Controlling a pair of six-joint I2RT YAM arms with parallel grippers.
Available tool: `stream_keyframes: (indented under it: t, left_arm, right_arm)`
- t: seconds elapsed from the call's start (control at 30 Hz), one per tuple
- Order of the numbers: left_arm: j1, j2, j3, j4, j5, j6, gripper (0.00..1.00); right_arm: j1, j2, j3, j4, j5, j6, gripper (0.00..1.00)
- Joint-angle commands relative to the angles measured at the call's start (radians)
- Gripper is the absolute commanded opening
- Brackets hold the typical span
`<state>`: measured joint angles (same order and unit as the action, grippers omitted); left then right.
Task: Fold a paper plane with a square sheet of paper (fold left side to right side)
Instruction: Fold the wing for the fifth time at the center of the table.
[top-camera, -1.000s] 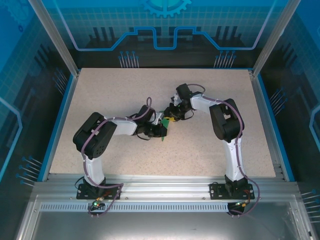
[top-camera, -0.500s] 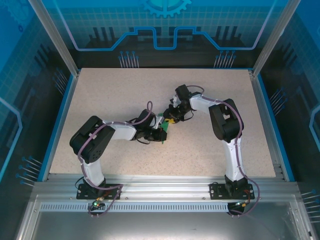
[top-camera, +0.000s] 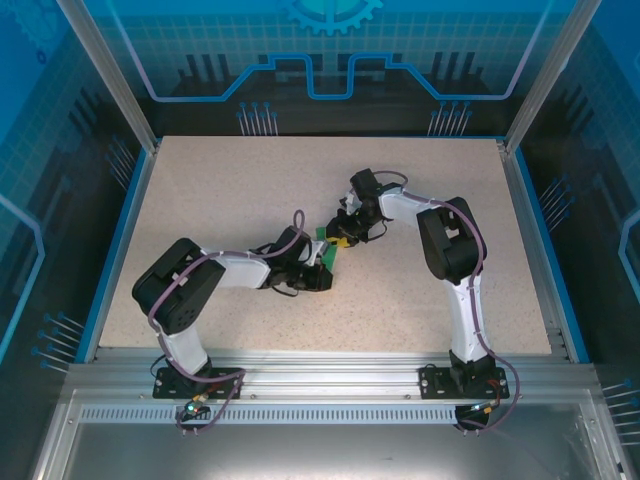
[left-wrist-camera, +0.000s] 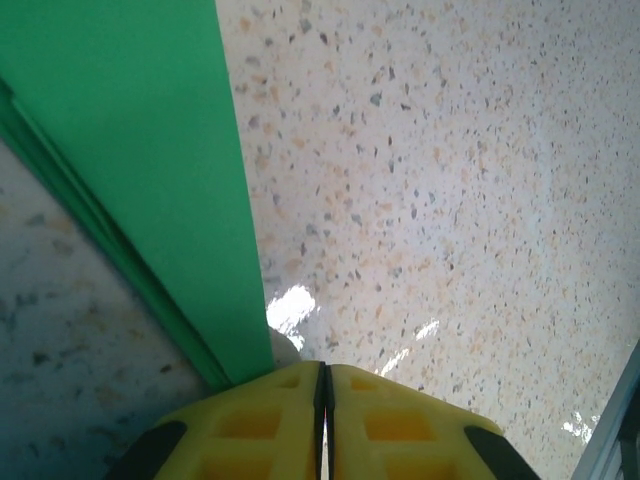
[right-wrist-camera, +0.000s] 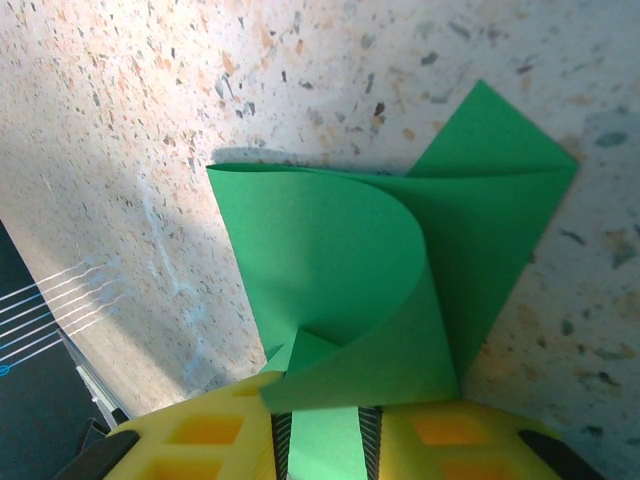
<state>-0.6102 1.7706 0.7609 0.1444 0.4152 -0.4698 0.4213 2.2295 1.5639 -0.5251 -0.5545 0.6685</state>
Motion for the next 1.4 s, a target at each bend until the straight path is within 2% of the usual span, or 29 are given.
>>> stream_keyframes:
  t: [0.0,0.2,0.33,0.53,0.67,0.73,1.0,1.37]
  left_arm:
    - [-0.043,0.006,-0.079,-0.197,0.062,-0.035,0.13]
    - [-0.042,-0.041,-0.105,-0.169,0.072,-0.067,0.13]
    - [-0.031,-0.116,-0.034,-0.21,0.089,-0.074,0.13]
    - [0.076,-0.19,0.041,-0.189,0.138,-0.098,0.15]
    - [0.107,-0.14,0.096,-0.174,0.147,-0.094,0.16]
    - [0.107,-0.099,0.129,-0.167,0.158,-0.09,0.19]
    - [0.106,0.055,0.227,-0.164,0.16,-0.056,0.2]
    - [0.07,0.15,0.217,-0.253,0.04,-0.005,0.17]
  right_arm:
    - [-0.006,0.074,0.003,0.009,0.122,-0.017,0.28]
    - [-0.004,0.075,0.009,0.007,0.116,-0.018,0.28]
    - [-0.003,0.073,0.007,0.011,0.111,-0.021,0.28]
    - [-0.001,0.065,0.007,0.011,0.11,-0.021,0.28]
    - [-0.001,0.062,0.003,0.013,0.11,-0.021,0.28]
    - [-0.001,0.063,0.002,0.013,0.11,-0.021,0.28]
    - [-0.001,0.062,0.0,0.015,0.104,-0.021,0.28]
    - [-0.011,-0.029,0.003,0.047,0.067,-0.031,0.28]
